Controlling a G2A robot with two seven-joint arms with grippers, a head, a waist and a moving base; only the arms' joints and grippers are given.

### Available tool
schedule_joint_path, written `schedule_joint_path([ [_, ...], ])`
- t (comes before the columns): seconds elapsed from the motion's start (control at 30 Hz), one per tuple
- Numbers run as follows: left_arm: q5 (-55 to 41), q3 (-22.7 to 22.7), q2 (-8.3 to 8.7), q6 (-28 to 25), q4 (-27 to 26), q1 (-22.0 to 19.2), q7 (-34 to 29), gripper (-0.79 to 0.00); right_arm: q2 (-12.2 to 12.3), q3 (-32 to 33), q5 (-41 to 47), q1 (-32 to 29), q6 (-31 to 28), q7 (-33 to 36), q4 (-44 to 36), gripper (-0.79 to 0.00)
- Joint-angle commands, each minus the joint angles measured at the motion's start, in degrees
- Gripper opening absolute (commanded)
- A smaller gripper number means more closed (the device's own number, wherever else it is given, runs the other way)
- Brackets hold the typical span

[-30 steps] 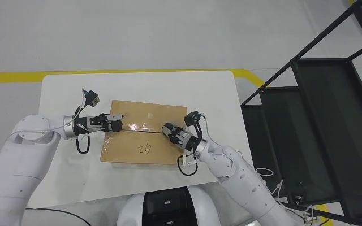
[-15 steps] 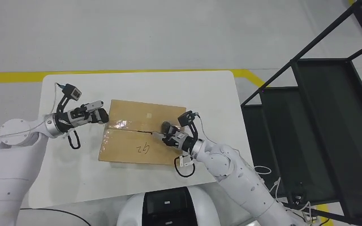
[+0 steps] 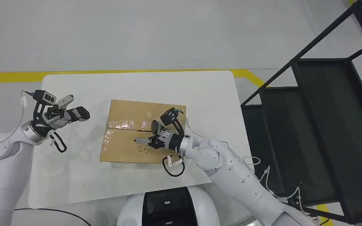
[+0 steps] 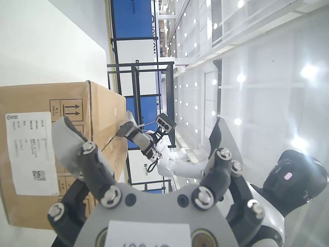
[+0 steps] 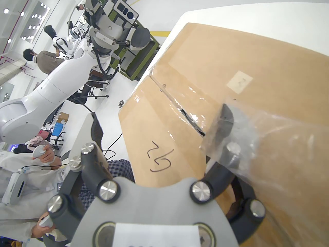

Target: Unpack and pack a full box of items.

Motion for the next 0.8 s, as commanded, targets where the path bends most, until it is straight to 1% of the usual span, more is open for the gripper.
schedule_joint_path([
  [0.0,0.0,-0.2,-0.02,0.1,-0.2,0.3,0.1,0.0,-0.4,-1.0,0.3,1.0,0.2,-0.1,0.8,0.0],
  [0.4,0.6,-1.5,-0.08,0.9,-1.0,1.2,0.6,0.0,-2.9,-5.7,4.2,7.1,-1.2,-1.0,6.6,0.0],
  [0.6,0.9,-2.0,-0.11,1.4,-1.4,1.6,0.8,0.0,-4.5,-8.3,7.0,10.5,-2.1,-0.9,9.4,0.0],
  [0.77,1.2,-2.4,-0.13,1.7,-1.4,1.8,0.8,0.0,-6.1,-10.1,10.5,13.5,-3.1,-1.1,13.4,0.0],
])
